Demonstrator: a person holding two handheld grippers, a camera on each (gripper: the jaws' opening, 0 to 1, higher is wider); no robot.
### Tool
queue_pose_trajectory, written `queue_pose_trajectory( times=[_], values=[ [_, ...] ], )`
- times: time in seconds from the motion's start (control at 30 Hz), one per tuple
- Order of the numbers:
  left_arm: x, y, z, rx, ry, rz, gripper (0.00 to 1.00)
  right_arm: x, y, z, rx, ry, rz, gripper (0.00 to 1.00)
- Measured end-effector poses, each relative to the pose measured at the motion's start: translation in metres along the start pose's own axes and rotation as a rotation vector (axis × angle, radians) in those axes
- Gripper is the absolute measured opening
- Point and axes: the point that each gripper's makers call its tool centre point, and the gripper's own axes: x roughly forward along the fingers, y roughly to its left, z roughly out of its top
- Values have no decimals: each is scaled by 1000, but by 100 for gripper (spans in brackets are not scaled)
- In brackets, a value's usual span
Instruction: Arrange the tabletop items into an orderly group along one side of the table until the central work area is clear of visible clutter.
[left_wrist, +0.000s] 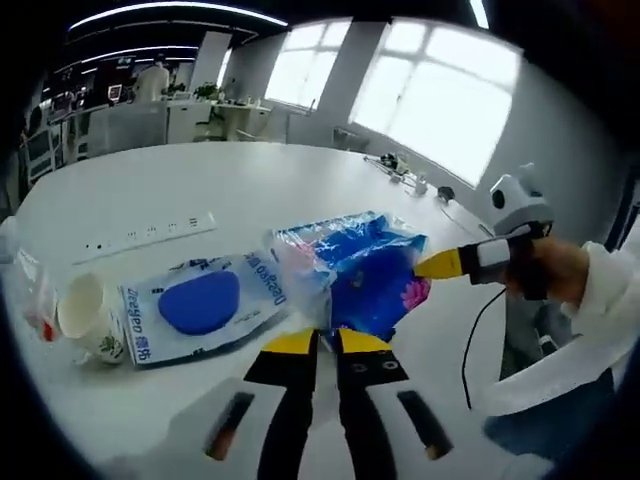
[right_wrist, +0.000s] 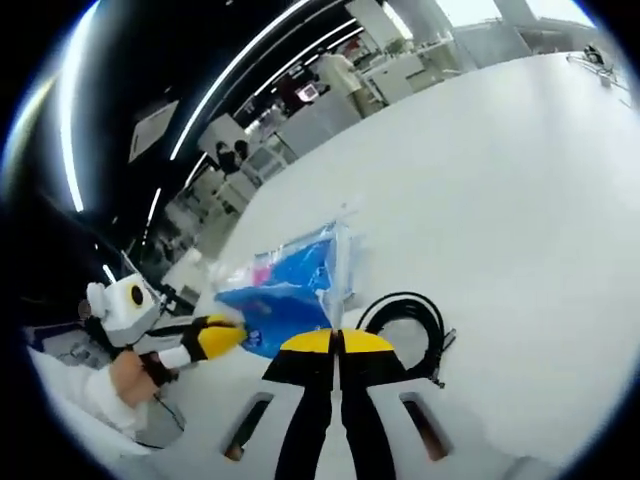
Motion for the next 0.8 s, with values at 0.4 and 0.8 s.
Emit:
queue_pose_trajectory(
  times=[0.4, 0.8],
  values=[
    [38, 6, 27, -3, 30, 5, 1, 6, -23, 33, -21, -28, -32, 0],
    [72, 14, 38, -21, 58, 16, 3, 22, -53, 59, -77, -21, -72, 0]
  ],
)
